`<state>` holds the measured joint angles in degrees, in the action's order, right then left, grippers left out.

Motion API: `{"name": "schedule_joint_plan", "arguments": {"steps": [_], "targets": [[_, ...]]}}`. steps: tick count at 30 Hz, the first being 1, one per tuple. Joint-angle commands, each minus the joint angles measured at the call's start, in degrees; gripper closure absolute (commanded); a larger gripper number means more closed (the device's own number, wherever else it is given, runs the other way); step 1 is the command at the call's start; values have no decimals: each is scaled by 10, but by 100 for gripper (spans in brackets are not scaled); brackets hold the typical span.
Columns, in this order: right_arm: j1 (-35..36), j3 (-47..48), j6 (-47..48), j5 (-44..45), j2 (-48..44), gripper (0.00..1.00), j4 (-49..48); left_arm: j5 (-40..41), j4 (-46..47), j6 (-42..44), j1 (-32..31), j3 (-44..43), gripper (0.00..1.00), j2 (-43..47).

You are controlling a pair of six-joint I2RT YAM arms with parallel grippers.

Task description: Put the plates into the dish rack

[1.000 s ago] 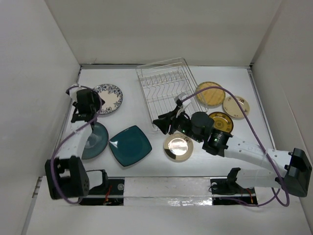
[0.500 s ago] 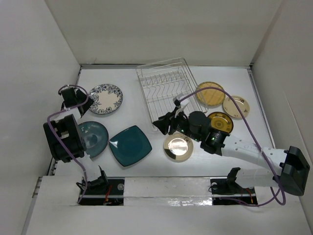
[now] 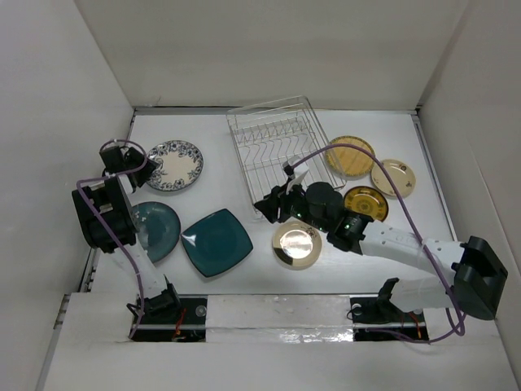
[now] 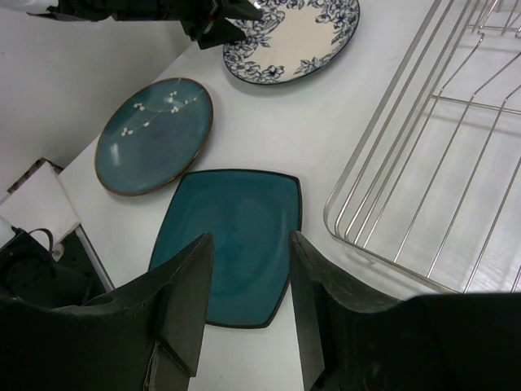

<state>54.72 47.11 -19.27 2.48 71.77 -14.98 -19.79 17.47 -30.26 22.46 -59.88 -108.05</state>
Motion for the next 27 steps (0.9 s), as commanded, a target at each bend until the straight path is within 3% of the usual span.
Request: {"name": "schedule_joint_plan", "arguments": {"steps": [1,7,14,19,27], "targets": [[-4,27,6,-7,9,52,-17,14,-10,19,24,-6,54,-5],[-4,32,6,-20,23,53,-22,-17,-16,46,30,-17,50,64],[-4,26,3,-20,22,52,-26,79,-47,42,30,14,46,111],[-4,20,2,-20,6,52,-28,97,-82,64,36,2,46,74],[-4,18,2,-21,5,52,-30,27,-56,64,36,-9,47,20]]}}
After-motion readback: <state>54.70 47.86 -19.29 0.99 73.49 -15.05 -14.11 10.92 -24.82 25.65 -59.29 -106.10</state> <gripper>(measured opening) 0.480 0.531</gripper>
